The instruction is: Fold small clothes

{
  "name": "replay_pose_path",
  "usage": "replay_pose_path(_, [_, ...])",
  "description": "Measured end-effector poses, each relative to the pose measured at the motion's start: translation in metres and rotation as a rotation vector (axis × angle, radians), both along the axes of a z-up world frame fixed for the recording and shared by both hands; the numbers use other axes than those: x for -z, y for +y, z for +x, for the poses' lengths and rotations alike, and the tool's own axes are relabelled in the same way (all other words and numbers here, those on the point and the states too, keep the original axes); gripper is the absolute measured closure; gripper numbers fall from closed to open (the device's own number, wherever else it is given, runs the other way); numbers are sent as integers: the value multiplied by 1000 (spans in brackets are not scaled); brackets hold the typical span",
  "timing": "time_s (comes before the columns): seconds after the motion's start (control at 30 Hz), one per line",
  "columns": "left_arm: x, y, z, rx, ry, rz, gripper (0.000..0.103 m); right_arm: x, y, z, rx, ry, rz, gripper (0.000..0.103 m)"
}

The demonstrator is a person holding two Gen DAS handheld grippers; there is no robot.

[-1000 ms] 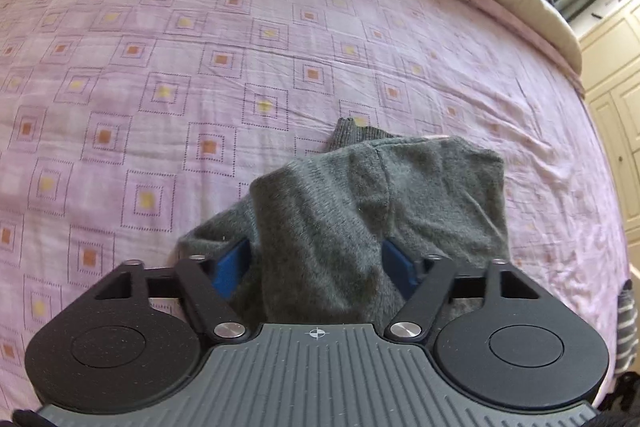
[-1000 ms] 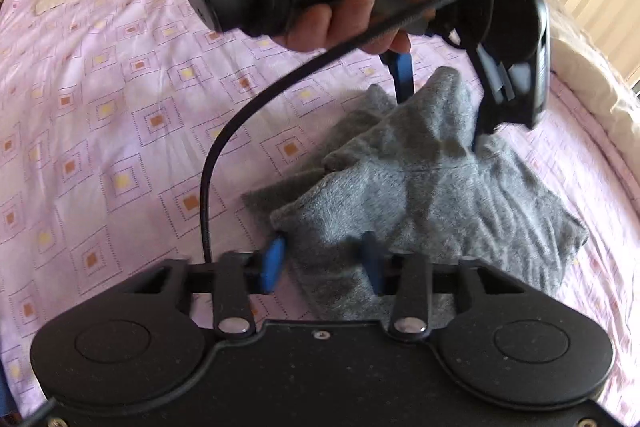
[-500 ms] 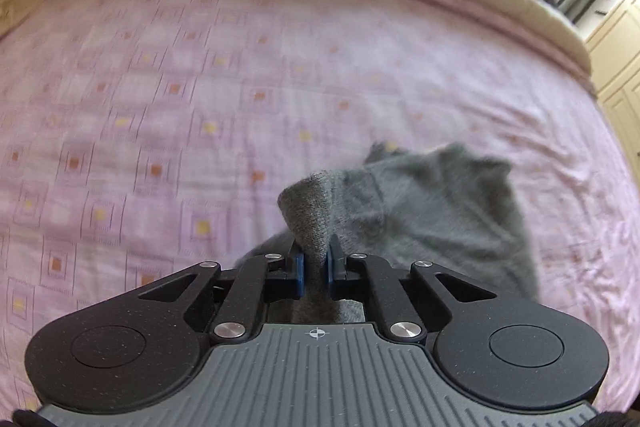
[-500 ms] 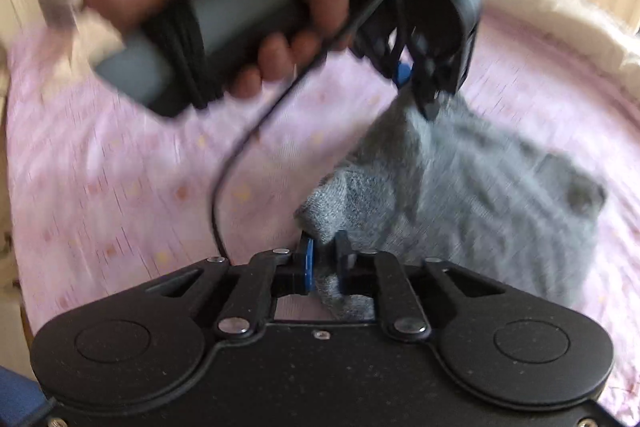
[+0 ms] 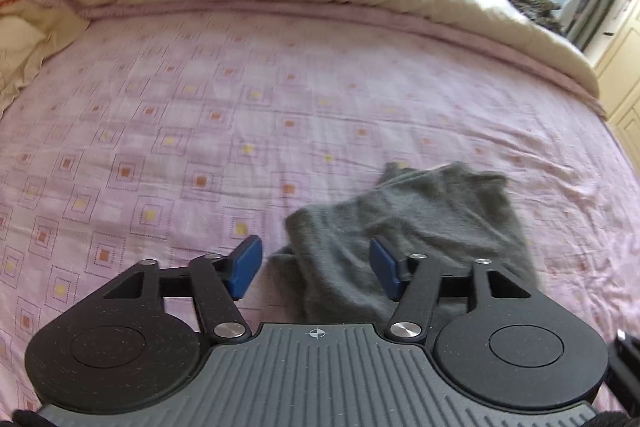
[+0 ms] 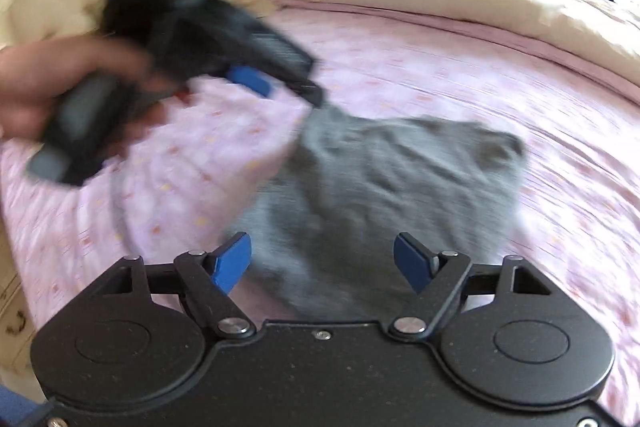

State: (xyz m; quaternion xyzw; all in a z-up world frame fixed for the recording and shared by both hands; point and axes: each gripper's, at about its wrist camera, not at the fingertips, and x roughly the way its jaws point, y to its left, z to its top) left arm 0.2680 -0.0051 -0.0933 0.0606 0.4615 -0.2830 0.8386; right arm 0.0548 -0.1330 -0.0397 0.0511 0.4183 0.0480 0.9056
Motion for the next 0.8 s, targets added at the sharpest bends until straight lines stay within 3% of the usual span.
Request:
replay_pose_path(0.1, [-3,-13,-24,77,-24,-22,38,3,-16,-3,74,18,-6,19])
replay_pose_path(0.3, [22,-40,-45,193,-43,6,38,8,-44,3,155,41,-18,15])
replay_pose_path(0.4, [37,-42,-37,175,-17,17,38,9,-53,4,168,31,-16,13])
replay_pose_path(0.5, [60,-38,-26,138,79,86,38,6,-62,6,180,15,-11,13])
replay_pose_path(0.6, [70,-24,-23,115,120,54,36,6,-74,20,188,-11,7,13])
replay_pose_path(0.8, [72,-18,-26,88,131,38,34,11,-102,68,147,-55,174,15])
